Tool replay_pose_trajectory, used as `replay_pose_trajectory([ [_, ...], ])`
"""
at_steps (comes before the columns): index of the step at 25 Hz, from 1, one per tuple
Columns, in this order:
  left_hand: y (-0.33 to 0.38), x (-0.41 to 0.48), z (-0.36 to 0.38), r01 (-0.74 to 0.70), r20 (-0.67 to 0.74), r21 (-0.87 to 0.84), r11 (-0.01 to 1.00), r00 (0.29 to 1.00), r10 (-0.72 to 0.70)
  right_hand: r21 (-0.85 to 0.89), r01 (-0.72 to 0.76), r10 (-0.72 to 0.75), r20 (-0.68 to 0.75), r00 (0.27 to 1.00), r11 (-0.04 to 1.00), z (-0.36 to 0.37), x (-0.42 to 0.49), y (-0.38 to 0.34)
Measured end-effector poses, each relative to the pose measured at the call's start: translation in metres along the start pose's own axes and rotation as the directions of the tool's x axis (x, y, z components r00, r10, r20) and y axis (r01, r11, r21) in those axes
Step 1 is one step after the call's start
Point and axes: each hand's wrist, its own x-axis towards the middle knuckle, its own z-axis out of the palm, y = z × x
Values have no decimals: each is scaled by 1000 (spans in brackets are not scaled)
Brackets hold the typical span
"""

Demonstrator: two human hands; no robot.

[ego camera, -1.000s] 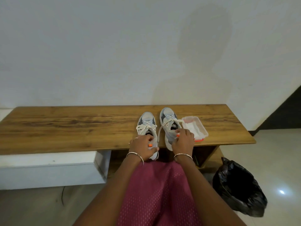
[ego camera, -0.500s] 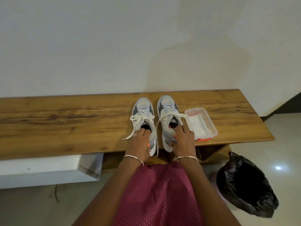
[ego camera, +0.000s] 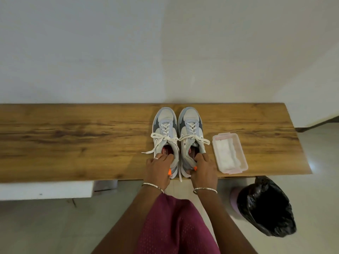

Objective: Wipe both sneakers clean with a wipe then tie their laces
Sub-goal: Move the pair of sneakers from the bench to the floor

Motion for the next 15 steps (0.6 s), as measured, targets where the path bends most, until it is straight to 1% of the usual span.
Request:
replay_pose_trajectory([
  [3, 10, -17, -26, 41, 94, 23, 999, 995, -43, -12, -66, 67, 94, 993, 998, -26, -15, -11],
  [6, 22, -50, -58, 49, 139, 19, 999, 989, -51, -58, -81, 89, 169, 982, 995, -59, -45, -24],
  [9, 38, -81, -79, 74, 154, 0, 997, 985, -74, -89, -65, 82, 201, 976, 994, -85, -75, -36],
  [12, 48, -110, -94, 118, 135, -20, 993, 984, -114, -111, -16, 42, 240, 970, 994, -105, -98, -42],
  [15, 49, -143, -100, 139, 186, -9, 990, 973, -135, -114, 17, 18, 298, 954, 993, -113, -123, -39],
])
